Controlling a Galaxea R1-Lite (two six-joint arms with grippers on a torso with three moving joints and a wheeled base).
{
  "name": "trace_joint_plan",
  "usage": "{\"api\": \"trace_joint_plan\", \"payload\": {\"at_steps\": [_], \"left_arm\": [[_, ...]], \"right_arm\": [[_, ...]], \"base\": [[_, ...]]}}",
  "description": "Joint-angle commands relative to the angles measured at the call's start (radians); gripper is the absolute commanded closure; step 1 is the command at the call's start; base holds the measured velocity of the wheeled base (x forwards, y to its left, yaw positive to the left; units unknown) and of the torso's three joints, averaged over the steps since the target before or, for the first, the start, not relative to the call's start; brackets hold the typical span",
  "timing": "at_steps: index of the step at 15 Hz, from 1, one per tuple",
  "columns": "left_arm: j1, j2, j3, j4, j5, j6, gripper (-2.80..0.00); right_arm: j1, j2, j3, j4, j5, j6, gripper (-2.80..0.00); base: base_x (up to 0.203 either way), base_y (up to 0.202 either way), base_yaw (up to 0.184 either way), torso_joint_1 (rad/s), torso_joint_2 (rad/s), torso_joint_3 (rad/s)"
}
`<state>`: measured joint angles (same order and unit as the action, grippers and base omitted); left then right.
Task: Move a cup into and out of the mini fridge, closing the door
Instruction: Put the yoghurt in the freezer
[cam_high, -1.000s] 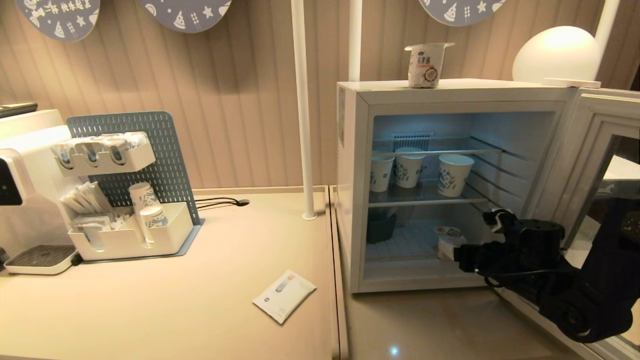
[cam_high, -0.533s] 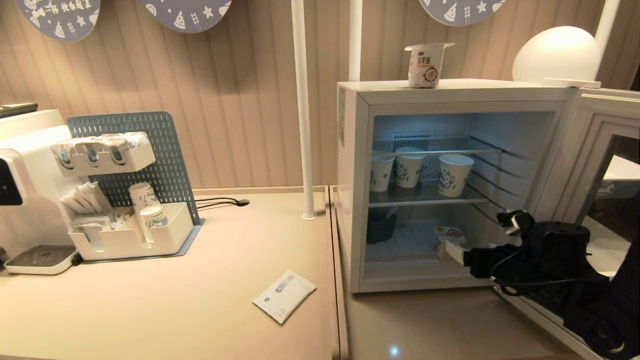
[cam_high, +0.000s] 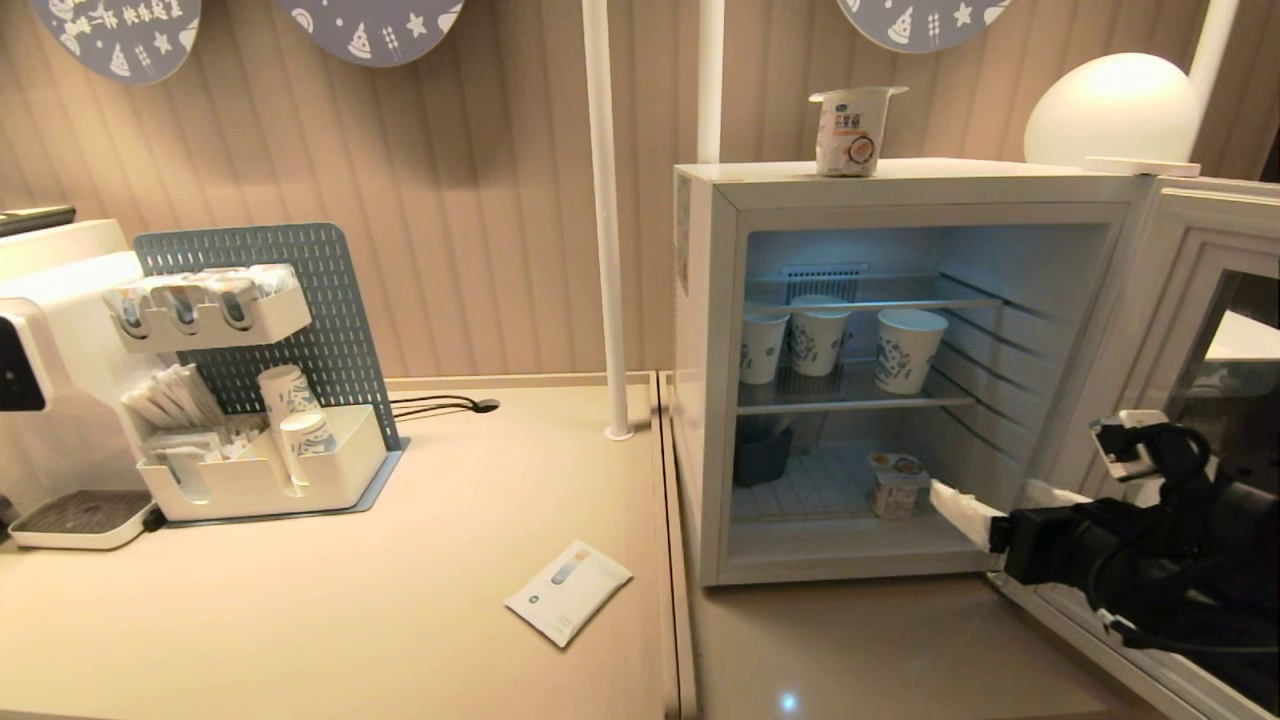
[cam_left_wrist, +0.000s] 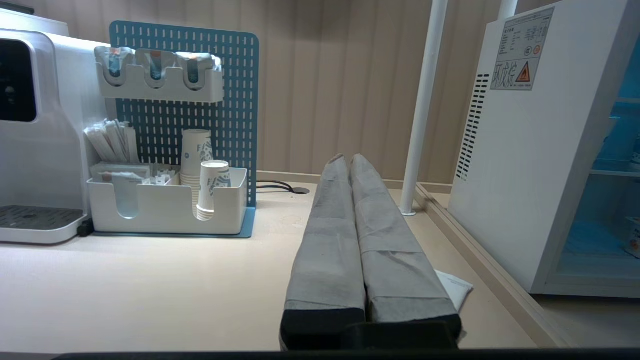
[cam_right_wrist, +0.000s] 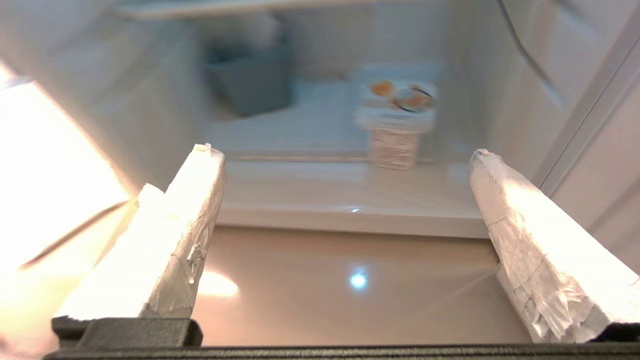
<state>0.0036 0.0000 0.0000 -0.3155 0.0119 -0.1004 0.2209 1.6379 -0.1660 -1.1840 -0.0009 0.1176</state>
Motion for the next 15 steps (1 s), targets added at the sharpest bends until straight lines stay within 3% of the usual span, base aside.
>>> {"api": "trace_joint_plan", "payload": {"at_steps": [1,4,6,8,11,15], "left_arm": [[0.000,0.002,0.040,-0.003,0.000,-0.001,0.00],[0.001,0.002,0.040,-0.002,0.000,-0.001,0.00],[-0.001,0.002,0.040,-0.002,0.000,-0.001,0.00],[0.000,0.002,0.040,-0.002,0.000,-0.001,0.00],[0.001,0.002,0.040,-0.002,0.000,-0.001,0.00],[0.001,0.002,0.040,-0.002,0.000,-0.001,0.00]], "right_arm": [[0.029,-0.229,0.021,0.070,-0.001,0.001,-2.80],[0.054,-0.560,-0.064,0.434,0.001,0.005,-2.80],[0.072,-0.752,-0.237,0.792,0.007,0.011,-2.80],[0.085,-0.841,-0.427,1.019,0.012,0.016,-2.80],[0.095,-0.842,-0.615,1.169,0.019,0.019,-2.80],[0.126,-0.695,-0.764,1.186,0.020,0.018,-2.80]], "base": [[0.000,0.000,0.000,0.000,0.00,0.000],[0.000,0.000,0.000,0.000,0.00,0.000],[0.000,0.000,0.000,0.000,0.00,0.000],[0.000,0.000,0.000,0.000,0.00,0.000],[0.000,0.000,0.000,0.000,0.00,0.000],[0.000,0.000,0.000,0.000,0.00,0.000]]}}
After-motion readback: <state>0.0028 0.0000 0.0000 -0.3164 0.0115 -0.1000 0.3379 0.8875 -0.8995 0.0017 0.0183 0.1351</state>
